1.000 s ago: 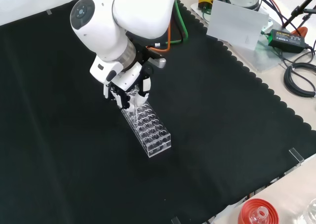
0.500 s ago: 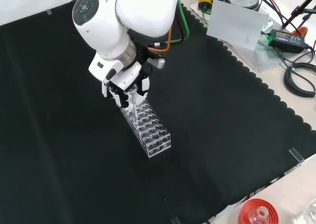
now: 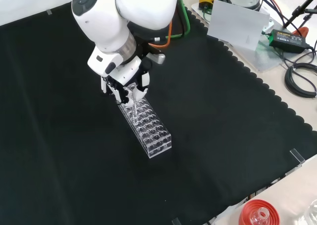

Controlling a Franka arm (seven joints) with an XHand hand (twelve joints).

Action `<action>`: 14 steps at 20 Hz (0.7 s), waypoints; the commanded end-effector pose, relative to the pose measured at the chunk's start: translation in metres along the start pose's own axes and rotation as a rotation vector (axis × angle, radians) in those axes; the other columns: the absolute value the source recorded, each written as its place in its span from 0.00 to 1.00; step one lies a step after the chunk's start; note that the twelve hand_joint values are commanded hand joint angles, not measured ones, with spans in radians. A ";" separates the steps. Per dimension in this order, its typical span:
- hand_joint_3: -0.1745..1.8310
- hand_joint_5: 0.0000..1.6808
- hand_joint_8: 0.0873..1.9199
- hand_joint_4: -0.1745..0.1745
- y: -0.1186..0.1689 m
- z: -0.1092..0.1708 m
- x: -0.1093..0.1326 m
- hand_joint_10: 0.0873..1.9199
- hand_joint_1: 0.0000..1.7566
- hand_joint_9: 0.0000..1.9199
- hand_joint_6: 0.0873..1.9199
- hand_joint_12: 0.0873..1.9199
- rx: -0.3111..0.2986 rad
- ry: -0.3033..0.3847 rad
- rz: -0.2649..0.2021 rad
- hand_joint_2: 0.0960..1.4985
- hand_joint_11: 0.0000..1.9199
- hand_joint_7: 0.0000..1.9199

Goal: Pick up the test tube.

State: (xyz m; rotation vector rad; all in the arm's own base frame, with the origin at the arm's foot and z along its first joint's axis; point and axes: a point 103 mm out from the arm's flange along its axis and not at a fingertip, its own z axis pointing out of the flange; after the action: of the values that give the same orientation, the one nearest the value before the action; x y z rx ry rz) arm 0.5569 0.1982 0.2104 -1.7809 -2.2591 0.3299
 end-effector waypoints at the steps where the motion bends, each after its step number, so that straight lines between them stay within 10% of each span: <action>1: 0.47 0.81 0.27 0.00 -0.004 -0.016 -0.005 0.09 0.82 0.74 0.22 0.59 -0.020 -0.008 -0.006 0.31 0.49 0.77; 14: 0.47 0.82 0.27 0.00 -0.028 -0.074 -0.013 0.09 0.82 0.75 0.22 0.59 -0.088 0.014 -0.020 0.30 0.49 0.77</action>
State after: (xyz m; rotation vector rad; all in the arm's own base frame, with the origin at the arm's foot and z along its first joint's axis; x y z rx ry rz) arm 0.5627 0.1872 0.2615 -1.8028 -2.2937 0.2508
